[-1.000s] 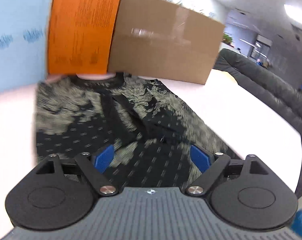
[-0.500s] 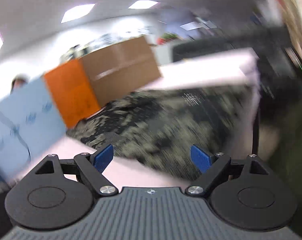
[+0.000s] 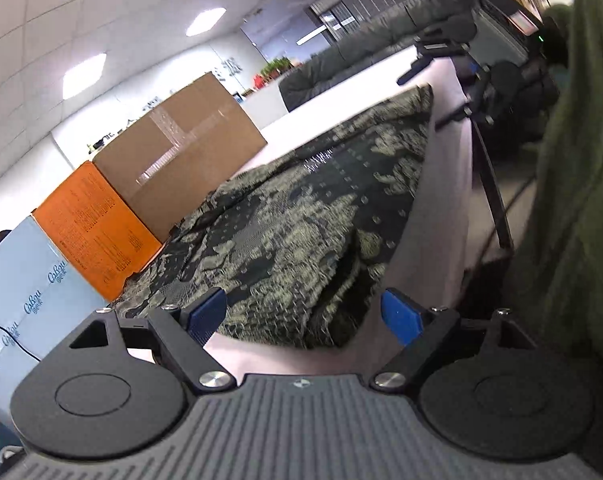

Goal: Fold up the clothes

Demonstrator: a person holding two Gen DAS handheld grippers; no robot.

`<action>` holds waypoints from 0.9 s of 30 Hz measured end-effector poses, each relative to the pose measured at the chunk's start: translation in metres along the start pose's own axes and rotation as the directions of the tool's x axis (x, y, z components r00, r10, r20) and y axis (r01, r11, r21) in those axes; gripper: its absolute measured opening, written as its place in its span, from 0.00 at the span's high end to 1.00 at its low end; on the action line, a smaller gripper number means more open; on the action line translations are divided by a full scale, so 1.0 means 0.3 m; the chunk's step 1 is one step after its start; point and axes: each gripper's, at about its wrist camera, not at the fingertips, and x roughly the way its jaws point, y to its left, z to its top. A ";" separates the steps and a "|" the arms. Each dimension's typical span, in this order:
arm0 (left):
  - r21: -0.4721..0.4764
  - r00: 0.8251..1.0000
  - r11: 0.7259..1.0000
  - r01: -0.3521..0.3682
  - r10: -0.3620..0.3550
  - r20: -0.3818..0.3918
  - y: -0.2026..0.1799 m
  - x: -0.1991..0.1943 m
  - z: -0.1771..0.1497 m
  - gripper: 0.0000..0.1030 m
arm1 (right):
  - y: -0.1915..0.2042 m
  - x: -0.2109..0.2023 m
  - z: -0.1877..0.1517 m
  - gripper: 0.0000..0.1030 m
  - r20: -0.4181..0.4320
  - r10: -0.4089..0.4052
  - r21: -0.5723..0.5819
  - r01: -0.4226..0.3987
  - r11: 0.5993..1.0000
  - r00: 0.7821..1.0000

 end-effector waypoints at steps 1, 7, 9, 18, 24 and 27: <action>-0.006 1.000 1.000 0.002 -0.002 0.007 0.000 0.001 0.001 0.18 | -0.002 -0.003 0.004 0.31 0.005 0.005 0.000 -0.005 1.000 1.000; -0.033 0.999 0.999 0.019 -0.017 0.042 0.017 -0.016 0.021 0.18 | -0.034 -0.008 0.041 0.27 0.057 -0.037 0.033 0.035 0.999 0.998; -0.070 0.998 0.997 0.022 -0.018 0.056 0.037 -0.023 0.028 0.19 | -0.037 0.001 0.049 0.26 0.062 -0.061 0.029 0.060 0.998 0.996; -0.068 0.998 0.998 -0.016 0.021 0.063 0.058 -0.019 0.050 0.29 | -0.044 0.010 0.082 0.44 0.030 -0.059 0.027 0.058 0.998 0.998; -0.060 0.996 0.998 -0.023 0.028 0.087 0.076 -0.017 0.078 0.98 | -0.076 0.020 0.120 0.99 0.010 -0.039 0.047 0.038 0.998 0.999; -0.056 0.995 0.998 -0.027 0.032 0.100 0.085 -0.016 0.092 0.98 | -0.093 0.024 0.138 0.99 0.000 -0.029 0.056 0.029 0.998 1.000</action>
